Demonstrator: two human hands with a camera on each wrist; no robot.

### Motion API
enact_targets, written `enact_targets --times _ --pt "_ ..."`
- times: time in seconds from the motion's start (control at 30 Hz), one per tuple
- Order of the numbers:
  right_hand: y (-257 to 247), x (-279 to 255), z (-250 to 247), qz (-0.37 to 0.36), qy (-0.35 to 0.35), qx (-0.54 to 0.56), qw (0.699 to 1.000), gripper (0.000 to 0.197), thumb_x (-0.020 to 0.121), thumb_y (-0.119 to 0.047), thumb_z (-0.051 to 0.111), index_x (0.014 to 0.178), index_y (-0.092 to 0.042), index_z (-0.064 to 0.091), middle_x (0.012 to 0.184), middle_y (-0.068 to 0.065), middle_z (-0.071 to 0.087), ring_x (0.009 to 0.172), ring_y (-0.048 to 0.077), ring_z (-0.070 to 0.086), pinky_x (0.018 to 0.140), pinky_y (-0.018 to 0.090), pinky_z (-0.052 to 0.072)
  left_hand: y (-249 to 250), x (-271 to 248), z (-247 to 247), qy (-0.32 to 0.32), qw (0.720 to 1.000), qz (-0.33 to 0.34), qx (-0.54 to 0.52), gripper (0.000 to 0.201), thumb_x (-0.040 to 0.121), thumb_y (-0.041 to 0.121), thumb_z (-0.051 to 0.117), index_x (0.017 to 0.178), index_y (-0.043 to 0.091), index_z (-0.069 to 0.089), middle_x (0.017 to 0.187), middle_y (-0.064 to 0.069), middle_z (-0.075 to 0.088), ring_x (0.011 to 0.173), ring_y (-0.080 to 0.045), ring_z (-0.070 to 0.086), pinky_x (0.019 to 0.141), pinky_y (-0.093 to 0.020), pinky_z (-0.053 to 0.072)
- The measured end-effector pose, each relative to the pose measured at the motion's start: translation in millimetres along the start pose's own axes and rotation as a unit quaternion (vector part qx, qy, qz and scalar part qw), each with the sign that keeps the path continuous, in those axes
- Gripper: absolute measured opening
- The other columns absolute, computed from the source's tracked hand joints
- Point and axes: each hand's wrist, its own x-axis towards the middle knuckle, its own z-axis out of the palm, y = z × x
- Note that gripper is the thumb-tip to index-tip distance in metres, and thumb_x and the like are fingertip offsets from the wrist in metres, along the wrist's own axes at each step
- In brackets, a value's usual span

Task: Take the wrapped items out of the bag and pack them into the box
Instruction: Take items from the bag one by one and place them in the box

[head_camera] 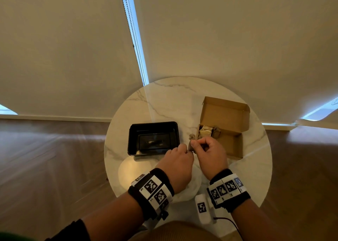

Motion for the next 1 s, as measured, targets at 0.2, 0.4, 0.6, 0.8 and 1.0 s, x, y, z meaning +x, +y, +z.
enact_targets --times 0.2,0.4,0.6,0.8,1.0 --pt "5.4 -1.3 -5.3 -0.002 -0.04 0.012 0.999 0.013 0.093 -0.039 0.07 0.082 -0.031 0.07 0.083 -0.009 0.071 0.081 0.011 0.068 0.075 0.044 0.06 -7.6 -3.0 -8.1 0.085 0.971 -0.047 -0.22 0.031 0.099 0.021 0.063 0.128 0.031 0.058 0.11 0.009 0.066 0.098 -0.008 0.064 0.09 -0.028 0.055" --pt "1.8 -11.7 -7.8 -0.018 -0.099 0.041 0.994 0.011 0.094 -0.027 0.069 0.085 -0.032 0.074 0.084 -0.011 0.074 0.081 0.009 0.07 0.074 0.038 0.059 -26.0 0.3 -11.8 0.145 0.933 -0.081 -0.318 0.016 0.097 0.028 0.067 0.112 0.031 0.066 0.091 0.017 0.07 0.085 0.007 0.064 0.073 -0.007 0.047" --pt "0.2 -21.7 -5.6 0.011 -0.132 0.115 0.984 0.008 0.095 -0.016 0.071 0.091 -0.021 0.075 0.082 -0.003 0.073 0.072 0.009 0.066 0.064 0.031 0.056 -39.1 5.2 -9.0 0.17 0.891 -0.097 -0.41 0.018 0.086 0.023 0.081 0.098 0.027 0.069 0.088 0.008 0.073 0.08 -0.003 0.068 0.076 -0.02 0.057" --pt "-5.0 -23.1 -6.5 0.035 -0.122 0.162 0.979 0.006 0.095 -0.012 0.07 0.093 -0.016 0.074 0.08 0.006 0.072 0.068 0.012 0.063 0.063 0.031 0.058 -41.8 2.7 -5.9 0.126 0.84 -0.126 -0.513 0.007 0.089 0.023 0.079 0.085 0.027 0.075 0.083 0.005 0.075 0.078 -0.01 0.068 0.081 -0.031 0.058" --pt "-7.7 -23.3 -7.0 0.038 -0.12 0.169 0.977 0.009 0.097 -0.011 0.067 0.096 -0.016 0.075 0.084 -0.001 0.074 0.071 0.012 0.067 0.064 0.032 0.061 -38.9 5.5 -7.8 0.085 0.771 -0.185 -0.603 0.007 0.09 0.018 0.076 0.087 0.016 0.07 0.081 -0.006 0.071 0.078 -0.02 0.067 0.087 -0.042 0.059"
